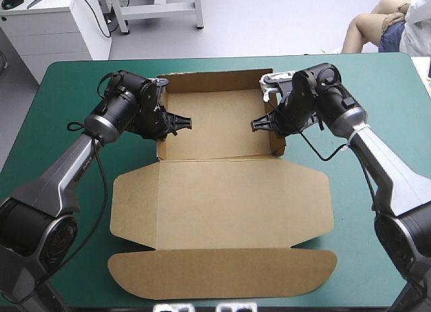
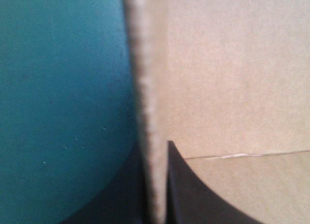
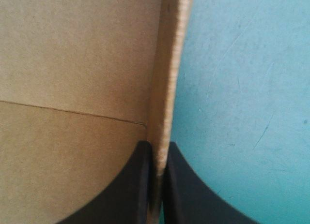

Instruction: Fold the box

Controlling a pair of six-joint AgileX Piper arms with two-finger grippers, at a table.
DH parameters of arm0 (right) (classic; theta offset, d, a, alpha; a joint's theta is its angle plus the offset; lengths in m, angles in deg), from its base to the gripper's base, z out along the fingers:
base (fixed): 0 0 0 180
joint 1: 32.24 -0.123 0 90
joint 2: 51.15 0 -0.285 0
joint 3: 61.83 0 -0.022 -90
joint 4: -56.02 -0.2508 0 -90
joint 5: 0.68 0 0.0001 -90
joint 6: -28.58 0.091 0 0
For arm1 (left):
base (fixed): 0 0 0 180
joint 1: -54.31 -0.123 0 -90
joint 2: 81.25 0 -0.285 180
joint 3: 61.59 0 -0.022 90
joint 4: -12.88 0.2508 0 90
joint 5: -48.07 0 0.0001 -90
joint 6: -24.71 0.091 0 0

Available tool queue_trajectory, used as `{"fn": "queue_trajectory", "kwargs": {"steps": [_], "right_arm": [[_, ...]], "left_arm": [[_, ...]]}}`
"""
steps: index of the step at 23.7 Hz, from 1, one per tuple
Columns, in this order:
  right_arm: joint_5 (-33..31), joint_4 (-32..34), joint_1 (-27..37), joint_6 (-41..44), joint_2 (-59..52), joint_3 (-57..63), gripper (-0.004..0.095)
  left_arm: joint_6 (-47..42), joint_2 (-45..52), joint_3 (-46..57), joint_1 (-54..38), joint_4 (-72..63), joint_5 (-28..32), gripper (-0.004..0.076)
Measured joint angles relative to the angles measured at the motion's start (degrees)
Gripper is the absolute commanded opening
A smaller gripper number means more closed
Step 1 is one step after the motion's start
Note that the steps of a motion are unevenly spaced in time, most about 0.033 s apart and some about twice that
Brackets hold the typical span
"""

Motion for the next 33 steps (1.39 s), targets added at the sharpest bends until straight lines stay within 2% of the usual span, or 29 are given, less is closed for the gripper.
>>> {"fn": "queue_trajectory", "kwargs": {"steps": [7, 24, 27, 29, 33], "right_arm": [[1.4, -0.9, 0.0, 0.5, 0.0, 5.8, -0.0014], [0.1, 0.4, 0.5, 0.4, 0.0, 6.3, 0.0000], [0.0, 0.4, 0.5, 0.4, 1.0, 6.3, 0.0123], [0.0, 0.4, 0.5, 0.0, 1.4, 6.2, 0.0311], [-0.1, 0.4, 0.5, -0.7, 2.8, 6.3, 0.0541]], "left_arm": [[2.0, -2.3, 0.0, 0.0, -2.2, -0.2, -0.0008], [4.0, -7.2, -0.1, 0.0, -6.0, -0.1, -0.0008], [4.6, -7.2, -0.1, 0.0, -6.1, 0.0, 0.0061], [6.2, -7.2, -0.1, 0.0, -6.1, 0.0, 0.0192], [8.8, -7.2, -0.2, 0.0, -6.4, 0.5, 0.0358]]}}
